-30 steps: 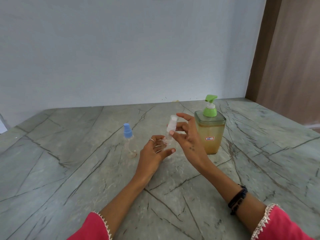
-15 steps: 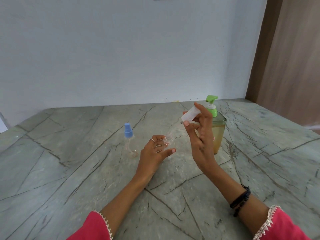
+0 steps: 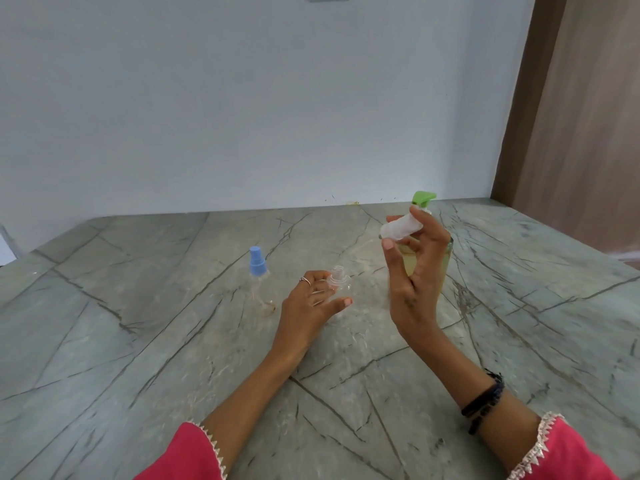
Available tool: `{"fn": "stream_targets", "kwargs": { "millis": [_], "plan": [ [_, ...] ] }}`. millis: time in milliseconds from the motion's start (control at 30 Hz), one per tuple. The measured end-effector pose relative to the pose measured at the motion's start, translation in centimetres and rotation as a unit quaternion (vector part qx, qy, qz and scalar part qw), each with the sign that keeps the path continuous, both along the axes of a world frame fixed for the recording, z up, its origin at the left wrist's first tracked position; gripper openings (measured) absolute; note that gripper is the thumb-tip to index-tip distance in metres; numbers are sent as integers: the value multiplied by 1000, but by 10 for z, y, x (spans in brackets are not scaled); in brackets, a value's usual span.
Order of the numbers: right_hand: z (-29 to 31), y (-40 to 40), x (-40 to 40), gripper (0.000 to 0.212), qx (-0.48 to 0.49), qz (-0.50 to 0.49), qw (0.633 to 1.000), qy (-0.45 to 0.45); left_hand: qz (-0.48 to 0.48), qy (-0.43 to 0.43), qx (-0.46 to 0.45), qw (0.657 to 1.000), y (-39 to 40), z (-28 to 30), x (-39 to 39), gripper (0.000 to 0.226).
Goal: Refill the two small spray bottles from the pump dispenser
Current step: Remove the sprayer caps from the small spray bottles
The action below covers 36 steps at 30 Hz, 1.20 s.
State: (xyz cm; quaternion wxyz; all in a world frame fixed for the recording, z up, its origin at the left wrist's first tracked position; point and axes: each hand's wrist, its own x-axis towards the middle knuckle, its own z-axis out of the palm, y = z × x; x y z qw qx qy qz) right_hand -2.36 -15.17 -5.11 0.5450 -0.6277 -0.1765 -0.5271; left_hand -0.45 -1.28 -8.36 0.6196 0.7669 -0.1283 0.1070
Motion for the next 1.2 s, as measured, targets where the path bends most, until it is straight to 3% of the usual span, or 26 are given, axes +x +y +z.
{"fn": "stream_targets", "kwargs": {
  "millis": [167, 300, 433, 667, 933, 1200],
  "plan": [
    [-6, -3, 6, 42, -41, -33, 994, 99, 6, -7, -14, 1000, 0, -1, -3, 39],
    [-16, -6, 13, 29, -108, -25, 978, 178, 32, -11, -10, 999, -2, 1, -6, 38],
    [-22, -5, 15, 18, -173, -21, 965, 197, 39, -17, -14, 999, -2, 1, -7, 39],
    [-27, 0, 15, 23, -272, -76, 926, 251, 48, -35, -4, 998, -3, 1, -9, 39],
    [-38, 5, 16, 6, -303, -92, 902, 294, 54, -48, 9, 997, -2, 0, -10, 39],
    [-36, 8, 25, 25, -239, -30, 910, 337, 52, -44, 14, 998, 0, 1, -10, 39]
  ]
}}
